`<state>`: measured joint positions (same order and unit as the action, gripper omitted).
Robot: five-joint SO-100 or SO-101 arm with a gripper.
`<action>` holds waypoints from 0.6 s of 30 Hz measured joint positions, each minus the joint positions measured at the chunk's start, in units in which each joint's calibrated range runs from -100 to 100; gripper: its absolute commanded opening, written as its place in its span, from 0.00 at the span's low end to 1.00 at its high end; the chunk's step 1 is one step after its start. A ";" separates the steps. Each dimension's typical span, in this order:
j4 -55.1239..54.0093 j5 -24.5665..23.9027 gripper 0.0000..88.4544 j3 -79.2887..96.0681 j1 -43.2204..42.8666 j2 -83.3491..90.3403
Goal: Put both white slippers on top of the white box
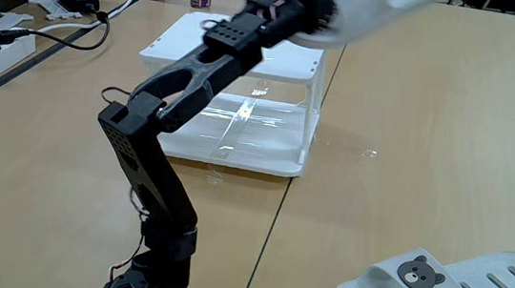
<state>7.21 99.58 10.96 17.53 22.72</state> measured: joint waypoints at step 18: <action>0.09 0.00 0.01 3.05 -35.43 -2.39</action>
<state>7.30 99.58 14.02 -17.90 20.33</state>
